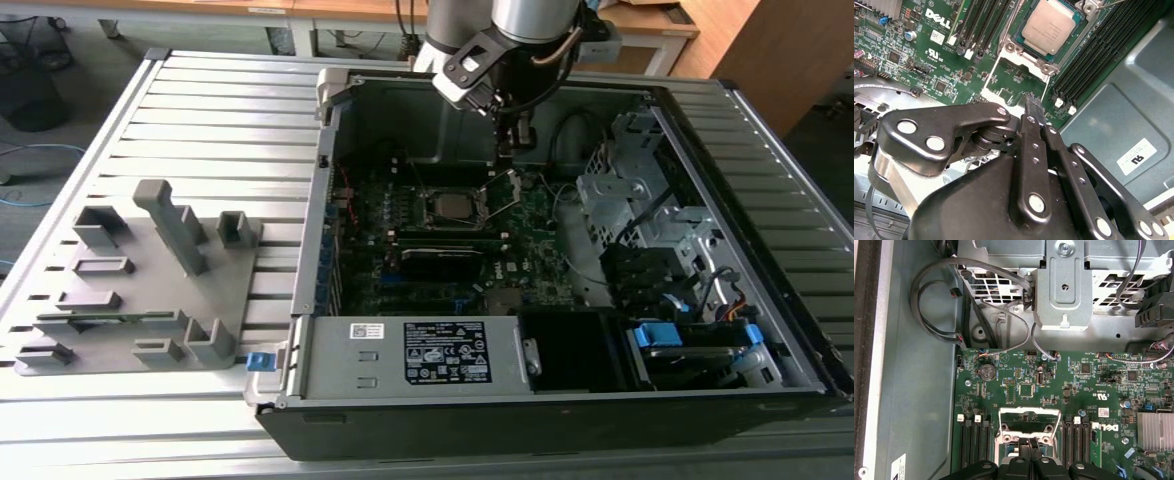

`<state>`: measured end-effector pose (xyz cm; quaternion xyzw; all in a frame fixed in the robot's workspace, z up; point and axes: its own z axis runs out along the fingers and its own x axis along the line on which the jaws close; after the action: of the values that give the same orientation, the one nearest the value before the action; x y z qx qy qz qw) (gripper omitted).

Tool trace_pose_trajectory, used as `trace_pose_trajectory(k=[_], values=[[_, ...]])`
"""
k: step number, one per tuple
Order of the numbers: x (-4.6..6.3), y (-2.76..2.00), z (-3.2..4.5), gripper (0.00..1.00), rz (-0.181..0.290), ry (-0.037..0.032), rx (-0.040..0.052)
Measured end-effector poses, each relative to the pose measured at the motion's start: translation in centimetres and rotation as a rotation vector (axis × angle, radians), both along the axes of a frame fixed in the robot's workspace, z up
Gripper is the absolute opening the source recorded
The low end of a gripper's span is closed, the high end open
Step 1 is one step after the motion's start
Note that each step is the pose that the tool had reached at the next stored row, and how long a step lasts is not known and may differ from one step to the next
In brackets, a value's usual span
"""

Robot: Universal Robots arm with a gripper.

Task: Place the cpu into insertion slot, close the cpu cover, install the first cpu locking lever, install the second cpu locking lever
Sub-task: 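Close the cpu cover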

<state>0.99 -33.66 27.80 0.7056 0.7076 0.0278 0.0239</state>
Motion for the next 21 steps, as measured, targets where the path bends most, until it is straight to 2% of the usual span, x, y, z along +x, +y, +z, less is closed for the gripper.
trace_pose_trajectory(k=[21], values=[[0.35, 0.0, -0.01, 0.11, 0.0, 0.0, 0.0]])
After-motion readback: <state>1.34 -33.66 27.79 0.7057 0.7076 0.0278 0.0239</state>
